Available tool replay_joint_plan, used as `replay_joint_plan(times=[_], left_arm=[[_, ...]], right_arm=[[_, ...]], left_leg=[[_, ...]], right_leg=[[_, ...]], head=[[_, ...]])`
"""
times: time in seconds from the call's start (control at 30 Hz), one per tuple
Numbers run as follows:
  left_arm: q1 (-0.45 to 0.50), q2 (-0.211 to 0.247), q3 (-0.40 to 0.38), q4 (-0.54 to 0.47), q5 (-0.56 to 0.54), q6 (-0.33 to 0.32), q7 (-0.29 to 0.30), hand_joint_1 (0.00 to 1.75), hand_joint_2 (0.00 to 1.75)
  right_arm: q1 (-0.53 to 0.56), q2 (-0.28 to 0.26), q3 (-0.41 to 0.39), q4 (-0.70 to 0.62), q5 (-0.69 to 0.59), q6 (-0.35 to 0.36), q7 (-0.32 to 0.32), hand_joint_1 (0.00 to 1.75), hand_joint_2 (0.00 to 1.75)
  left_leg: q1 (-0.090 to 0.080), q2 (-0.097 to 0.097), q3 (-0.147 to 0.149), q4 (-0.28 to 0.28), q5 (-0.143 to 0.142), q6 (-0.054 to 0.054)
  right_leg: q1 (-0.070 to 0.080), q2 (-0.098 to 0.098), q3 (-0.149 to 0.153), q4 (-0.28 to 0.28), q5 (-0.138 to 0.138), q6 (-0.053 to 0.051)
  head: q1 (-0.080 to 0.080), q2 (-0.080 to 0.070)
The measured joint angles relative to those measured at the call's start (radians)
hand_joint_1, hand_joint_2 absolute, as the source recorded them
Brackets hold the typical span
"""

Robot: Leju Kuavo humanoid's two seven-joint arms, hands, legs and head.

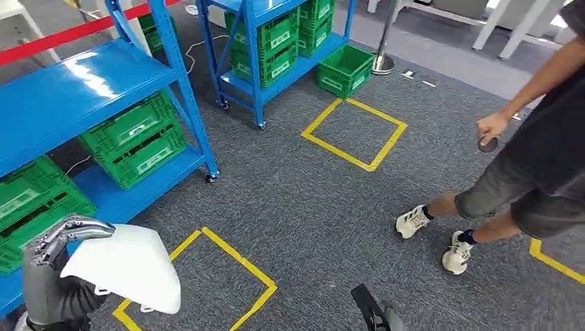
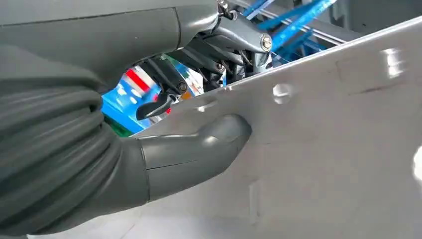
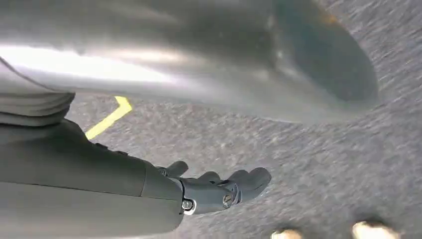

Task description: Take the parts from the cabinet and place them on the table.

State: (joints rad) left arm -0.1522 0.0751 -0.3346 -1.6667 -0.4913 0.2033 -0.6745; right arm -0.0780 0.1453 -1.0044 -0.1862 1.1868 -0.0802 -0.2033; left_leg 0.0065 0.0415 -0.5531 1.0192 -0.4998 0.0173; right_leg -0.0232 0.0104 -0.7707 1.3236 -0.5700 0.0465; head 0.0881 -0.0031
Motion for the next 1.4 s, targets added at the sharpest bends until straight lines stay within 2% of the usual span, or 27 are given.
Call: replay_joint_plan(times=[0.07,0.1,0.13,0.23,0.27,0.3,0.47,0.53,0.57,0.67,0.73,0.77,0.8,0.83,0.9,0.93,0.97,1.0,1.07,1.1,1.13,1.17,1.27,1.3,1.33,1.37,1.4], left_arm=[[0.004,0.000,0.000,-0.013,0.020,0.014,-0.002,1.75,1.75],[0.007,0.000,0.000,-0.019,0.030,0.018,-0.005,1.75,1.75],[0.010,0.000,0.000,-0.024,0.034,0.020,-0.009,1.75,1.75],[0.017,0.002,0.000,-0.029,0.075,0.049,-0.021,1.75,1.75],[0.018,0.002,0.000,-0.033,0.099,0.067,-0.021,1.75,1.75],[0.018,0.002,0.000,-0.035,0.120,0.083,-0.023,1.75,1.75],[0.045,0.003,0.000,-0.040,0.135,0.113,-0.024,1.75,1.75],[0.060,0.003,0.000,-0.049,0.125,0.117,-0.024,1.75,1.75],[0.069,0.003,0.000,-0.054,0.121,0.118,-0.024,1.75,1.75],[0.081,0.003,0.003,-0.064,0.111,0.118,-0.021,1.75,1.75],[0.083,0.002,0.011,-0.067,0.111,0.109,-0.017,1.75,1.75],[0.083,-0.002,0.015,-0.067,0.114,0.101,-0.017,1.75,1.75],[0.083,-0.007,0.017,-0.065,0.119,0.091,-0.018,1.75,1.75],[0.081,-0.013,0.018,-0.061,0.121,0.085,-0.017,1.75,1.75],[0.082,-0.024,0.018,-0.054,0.121,0.065,-0.018,1.75,1.75],[0.082,-0.026,0.018,-0.048,0.119,0.053,-0.018,1.75,1.75],[0.082,-0.029,0.018,-0.043,0.114,0.044,-0.018,1.75,1.75],[0.082,-0.034,0.018,-0.039,0.110,0.035,-0.016,1.75,1.75],[0.079,-0.043,0.018,-0.035,0.107,0.022,-0.010,1.75,1.75],[0.077,-0.047,0.018,-0.034,0.106,0.015,-0.008,1.75,1.75],[0.075,-0.048,0.019,-0.034,0.105,0.011,-0.005,1.75,1.75],[0.072,-0.049,0.022,-0.034,0.104,0.004,-0.003,1.75,1.75],[0.053,-0.061,0.026,-0.029,0.105,-0.008,-0.003,1.75,1.75],[0.048,-0.061,0.027,-0.026,0.104,-0.011,-0.003,1.75,1.75],[0.047,-0.063,0.030,-0.025,0.104,-0.015,-0.005,1.75,1.75],[0.047,-0.063,0.036,-0.023,0.103,-0.016,-0.006,1.75,1.75],[0.047,-0.063,0.040,-0.018,0.103,-0.016,-0.007,1.75,1.75]], right_arm=[[0.003,0.000,0.012,0.000,0.009,-0.021,0.003,0.00,0.00],[0.002,0.000,0.014,0.000,0.009,-0.026,0.005,0.00,0.00],[-0.001,0.000,0.016,0.000,0.009,-0.030,0.012,0.00,0.00],[-0.002,0.002,0.020,0.000,0.010,-0.033,0.057,0.00,0.00],[0.001,0.002,0.020,0.000,0.008,-0.037,0.076,0.00,0.00],[0.003,0.002,0.020,0.000,0.007,-0.040,0.090,0.00,0.00],[0.005,0.002,0.020,0.000,-0.004,-0.042,0.132,0.00,0.00],[0.005,0.002,0.020,0.000,-0.012,-0.037,0.132,0.00,0.00],[0.005,0.002,0.020,0.000,-0.013,-0.034,0.129,0.00,0.00],[0.005,0.002,0.020,0.000,-0.011,-0.032,0.124,0.00,0.00],[0.004,0.002,0.020,0.000,-0.014,-0.031,0.110,0.00,0.00],[0.003,0.002,0.020,0.000,-0.017,-0.031,0.103,0.00,0.00],[0.003,0.000,0.020,0.000,-0.020,-0.031,0.094,0.00,0.00],[0.004,0.000,0.019,0.000,-0.022,-0.031,0.089,0.00,0.00],[0.005,-0.001,0.019,0.000,-0.026,-0.032,0.079,0.00,0.00],[0.007,-0.002,0.019,0.000,-0.027,-0.032,0.076,0.00,0.00],[0.008,-0.003,0.019,0.000,-0.028,-0.032,0.076,0.00,0.00],[0.008,-0.005,0.019,0.000,-0.029,-0.032,0.076,0.00,0.00],[0.005,-0.008,0.017,0.000,-0.031,-0.032,0.076,0.00,0.00],[0.002,-0.007,0.016,0.000,-0.034,-0.032,0.076,0.00,0.00],[-0.003,-0.002,0.015,0.001,-0.037,-0.031,0.077,0.00,0.00],[-0.006,-0.003,0.013,0.000,-0.039,-0.031,0.077,0.00,0.00],[-0.003,-0.003,0.007,0.000,-0.044,-0.033,0.079,0.00,0.00],[-0.003,-0.003,0.005,0.000,-0.044,-0.035,0.078,0.00,0.00],[-0.003,-0.003,0.004,0.000,-0.043,-0.036,0.077,0.00,0.00],[-0.006,-0.003,0.003,0.000,-0.040,-0.037,0.077,0.00,0.00],[-0.008,-0.003,0.003,0.000,-0.039,-0.037,0.077,0.00,0.00]], left_leg=[[0.000,0.025,0.000,0.005,-0.003,-0.003],[0.000,0.036,0.000,0.008,-0.006,-0.006],[-0.003,0.045,0.001,0.012,-0.009,-0.011],[-0.011,0.057,0.000,0.009,-0.016,-0.026],[-0.013,0.056,0.002,0.007,-0.024,-0.002],[-0.013,0.056,-0.001,0.013,-0.018,0.011],[-0.011,0.056,-0.023,0.051,-0.031,-0.027],[-0.011,0.056,-0.034,0.072,-0.041,-0.032],[-0.013,0.055,-0.035,0.076,-0.045,-0.023],[-0.014,0.055,-0.036,0.079,-0.047,-0.019],[-0.017,0.054,-0.036,0.075,-0.043,-0.013],[-0.011,0.054,-0.026,0.052,-0.030,-0.009],[-0.003,0.057,-0.013,0.036,-0.018,-0.009],[-0.001,0.058,-0.013,0.031,-0.012,0.001],[-0.001,0.060,-0.018,0.030,-0.010,0.001],[-0.001,0.062,-0.019,0.031,-0.010,0.001],[0.000,0.065,-0.019,0.034,-0.011,0.000],[0.003,0.070,-0.019,0.037,-0.013,-0.003],[0.011,0.083,-0.019,0.048,-0.021,-0.015],[0.007,0.090,-0.019,0.061,-0.029,-0.027],[0.000,0.096,-0.023,0.072,-0.038,-0.036],[-0.002,0.102,-0.023,0.069,-0.040,-0.041],[0.002,0.133,-0.010,0.060,-0.042,-0.057],[0.006,0.068,-0.011,0.071,-0.056,-0.069],[0.010,0.006,-0.022,0.103,-0.088,-0.068],[0.008,-0.022,-0.047,0.163,-0.128,-0.066],[0.008,-0.034,-0.082,0.242,-0.167,-0.064]], right_leg=[[0.000,-0.011,0.079,-0.129,0.065,-0.004],[0.002,-0.032,0.133,-0.217,0.095,-0.007],[0.008,-0.081,0.169,-0.284,0.092,-0.015],[0.009,-0.064,0.172,-0.290,0.098,-0.028],[0.009,-0.064,0.171,-0.291,0.100,-0.026],[0.008,-0.064,0.169,-0.289,0.099,-0.027],[0.011,-0.063,0.138,-0.234,0.075,-0.042],[0.007,-0.063,0.128,-0.218,0.067,-0.043],[0.007,-0.064,0.127,-0.215,0.066,-0.042],[0.006,-0.065,0.129,-0.214,0.067,-0.037],[0.005,-0.068,0.133,-0.222,0.073,-0.029],[0.012,-0.067,0.137,-0.226,0.074,-0.023],[0.006,-0.047,0.134,-0.213,0.065,-0.017],[0.005,-0.029,0.118,-0.180,0.037,-0.014],[0.003,-0.018,0.054,-0.046,-0.029,-0.006],[0.002,-0.018,0.025,0.012,-0.044,-0.001],[0.000,-0.018,0.015,0.030,-0.038,0.003],[-0.004,-0.019,0.027,0.002,-0.008,0.007],[-0.012,-0.042,0.100,-0.148,0.073,0.015],[-0.011,-0.102,0.128,-0.217,0.079,0.023],[-0.004,-0.110,0.124,-0.217,0.073,0.009],[-0.005,-0.090,0.119,-0.211,0.074,-0.015],[-0.004,-0.051,0.112,-0.214,0.077,-0.037],[-0.008,-0.045,0.112,-0.216,0.081,-0.044],[-0.009,-0.035,0.111,-0.217,0.083,-0.049],[-0.009,-0.023,0.109,-0.217,0.085,-0.054],[-0.005,-0.009,0.107,-0.217,0.087,-0.058]], head=[[0.000,0.000],[0.000,0.000],[0.000,0.000],[-0.002,0.000],[-0.003,0.000],[-0.003,0.000],[-0.003,0.000],[-0.003,0.000],[-0.004,0.000],[-0.003,0.000],[-0.004,0.000],[-0.003,0.000],[-0.003,0.000],[-0.001,0.000],[-0.001,0.000],[-0.002,0.000],[-0.001,0.000],[-0.002,0.000],[-0.002,0.000],[0.000,0.000],[0.006,0.000],[0.003,0.000],[0.001,0.000],[-0.001,0.000],[-0.002,0.000],[-0.004,0.000],[-0.006,0.000]])
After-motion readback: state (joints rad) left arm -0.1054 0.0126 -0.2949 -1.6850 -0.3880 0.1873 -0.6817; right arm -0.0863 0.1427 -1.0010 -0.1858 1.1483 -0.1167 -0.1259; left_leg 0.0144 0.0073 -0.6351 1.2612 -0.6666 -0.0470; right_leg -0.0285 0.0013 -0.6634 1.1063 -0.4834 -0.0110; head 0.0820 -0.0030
